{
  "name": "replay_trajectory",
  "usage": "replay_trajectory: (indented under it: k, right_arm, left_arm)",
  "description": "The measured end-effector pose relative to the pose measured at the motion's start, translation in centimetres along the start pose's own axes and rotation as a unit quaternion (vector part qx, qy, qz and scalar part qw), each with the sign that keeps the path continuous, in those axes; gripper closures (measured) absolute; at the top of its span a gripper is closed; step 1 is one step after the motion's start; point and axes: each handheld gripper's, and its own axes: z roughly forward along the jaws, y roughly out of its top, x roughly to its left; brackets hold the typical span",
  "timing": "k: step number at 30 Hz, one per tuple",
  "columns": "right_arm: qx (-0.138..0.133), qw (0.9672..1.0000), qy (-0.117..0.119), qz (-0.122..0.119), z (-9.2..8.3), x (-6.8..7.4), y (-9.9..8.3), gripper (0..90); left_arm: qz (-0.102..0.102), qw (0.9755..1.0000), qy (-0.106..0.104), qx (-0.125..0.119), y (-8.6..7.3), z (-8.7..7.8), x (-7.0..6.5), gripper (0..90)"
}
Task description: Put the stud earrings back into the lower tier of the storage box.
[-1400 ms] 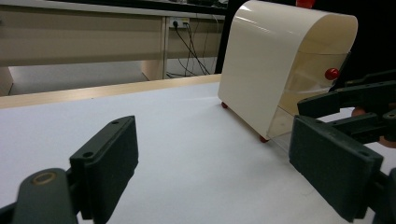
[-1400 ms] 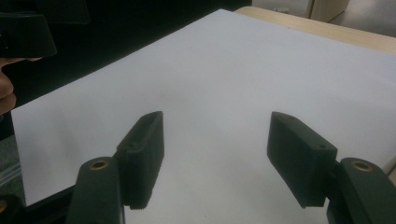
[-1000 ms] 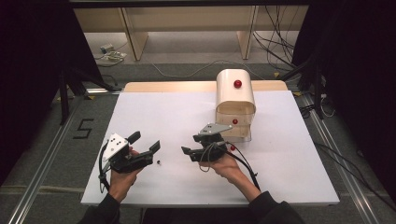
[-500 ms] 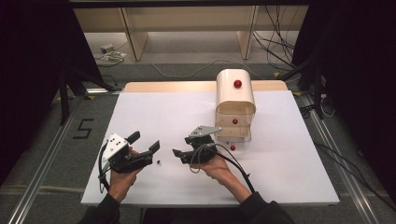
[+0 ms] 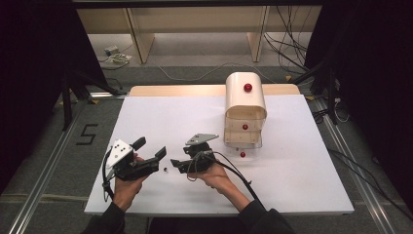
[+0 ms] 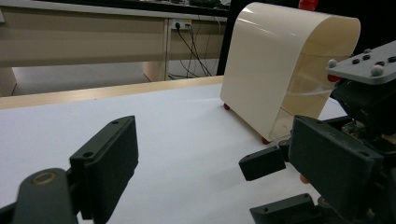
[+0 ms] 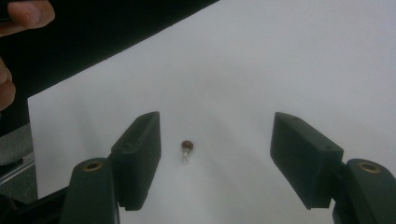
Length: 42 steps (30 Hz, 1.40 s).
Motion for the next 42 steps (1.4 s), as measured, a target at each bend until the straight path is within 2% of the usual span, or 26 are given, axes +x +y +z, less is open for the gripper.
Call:
replay_trajectory:
  k: [11,22,26,32,35,42]
  right_arm:
    - [0.027,0.9995,0.002,-0.014,1.9,0.6,0.8,34.0]
    - [0.059,0.9978,0.003,-0.031,3.6,1.0,0.6,37.0]
    - [0.067,0.9971,0.005,-0.035,4.3,0.9,0.4,39.3]
    - [0.082,0.9954,0.007,-0.050,5.1,1.1,0.0,42.7]
    - [0.085,0.9952,0.008,-0.048,5.4,1.3,-0.1,45.2]
    - [0.098,0.9933,0.008,-0.060,6.1,1.7,-0.4,51.3]
  left_arm:
    - [-0.001,1.0000,0.005,-0.003,0.1,-0.1,0.1,15.7]
    - [-0.006,0.9998,0.016,-0.010,0.1,-0.2,0.2,15.7]
    - [-0.012,0.9995,0.025,-0.013,0.1,-0.3,0.3,15.6]
    - [-0.012,0.9994,0.029,-0.013,0.1,-0.3,0.4,15.6]
    - [-0.012,0.9994,0.030,-0.013,0.1,-0.3,0.4,15.6]
    - [-0.012,0.9993,0.033,-0.013,0.1,-0.3,0.4,15.6]
